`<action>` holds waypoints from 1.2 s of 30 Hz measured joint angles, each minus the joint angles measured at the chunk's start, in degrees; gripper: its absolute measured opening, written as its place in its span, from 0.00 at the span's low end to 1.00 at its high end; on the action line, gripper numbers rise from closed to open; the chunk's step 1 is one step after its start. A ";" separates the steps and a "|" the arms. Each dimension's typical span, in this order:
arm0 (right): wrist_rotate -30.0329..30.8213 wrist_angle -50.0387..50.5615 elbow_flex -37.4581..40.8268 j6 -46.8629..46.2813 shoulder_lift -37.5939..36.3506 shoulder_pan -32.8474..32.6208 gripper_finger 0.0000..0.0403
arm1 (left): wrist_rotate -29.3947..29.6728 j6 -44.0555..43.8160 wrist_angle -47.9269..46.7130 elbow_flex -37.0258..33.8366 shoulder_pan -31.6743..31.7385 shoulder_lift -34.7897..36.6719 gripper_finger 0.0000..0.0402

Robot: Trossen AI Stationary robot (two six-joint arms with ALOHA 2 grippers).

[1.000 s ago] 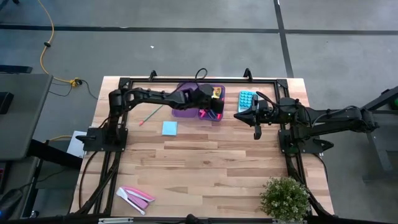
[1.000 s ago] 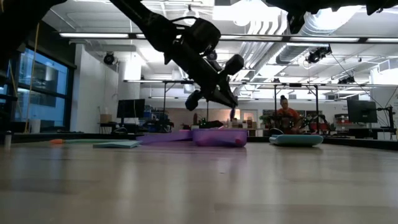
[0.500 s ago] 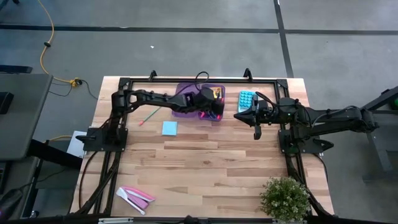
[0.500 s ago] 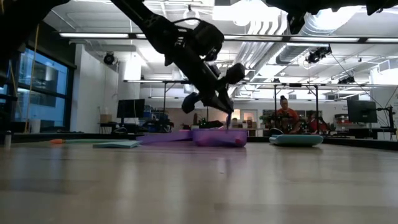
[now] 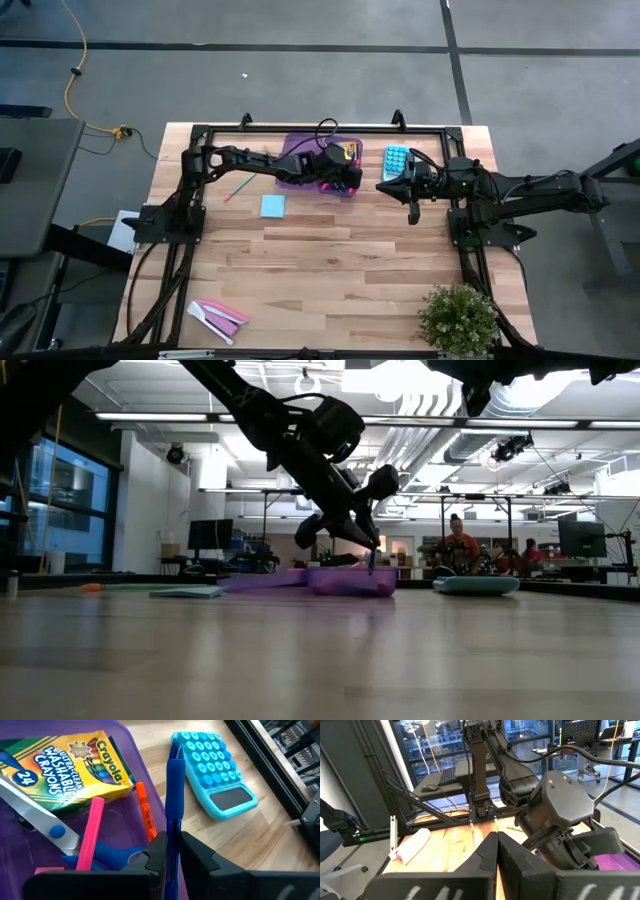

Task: Pack school essentials
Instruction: Put the blue pen into the purple supply box, then put the blue pencil into the purple supply box

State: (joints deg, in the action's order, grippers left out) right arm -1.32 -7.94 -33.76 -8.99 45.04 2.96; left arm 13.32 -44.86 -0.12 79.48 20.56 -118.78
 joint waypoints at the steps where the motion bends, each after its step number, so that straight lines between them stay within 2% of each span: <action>1: 0.00 0.00 0.00 0.00 -0.01 0.00 0.00 | -0.05 0.00 -0.04 0.00 0.02 0.00 0.09; 10: 0.00 0.00 0.00 -0.07 0.00 0.00 0.00 | -0.78 0.02 -0.24 0.00 0.35 0.00 0.23; 17: 0.00 0.00 0.00 -0.08 -0.01 0.00 0.00 | -7.32 2.73 -0.63 -0.04 2.29 2.87 0.36; 23: 0.00 0.00 0.00 -0.04 -0.01 0.00 0.00 | -8.93 12.25 -5.20 -0.04 4.78 12.96 0.40; 28: 0.00 0.04 0.00 -0.02 0.01 0.00 0.00 | -9.09 24.76 -7.01 -0.02 4.66 24.49 0.39; 32: 0.00 0.10 0.00 -0.02 0.01 0.00 0.00 | -17.34 36.11 -6.53 -0.35 0.99 33.76 0.37; 34: 0.00 0.11 0.00 0.00 0.01 0.00 0.00 | -21.02 38.79 -3.64 -2.76 -1.85 38.28 0.36; 36: 0.00 0.24 0.00 0.00 -0.01 0.00 0.00 | -21.79 39.50 0.60 -7.21 -4.70 42.71 0.34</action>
State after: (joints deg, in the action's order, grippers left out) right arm -1.32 -7.70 -33.76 -8.99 45.04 2.96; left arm -8.47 -5.36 0.48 72.27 15.85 -76.07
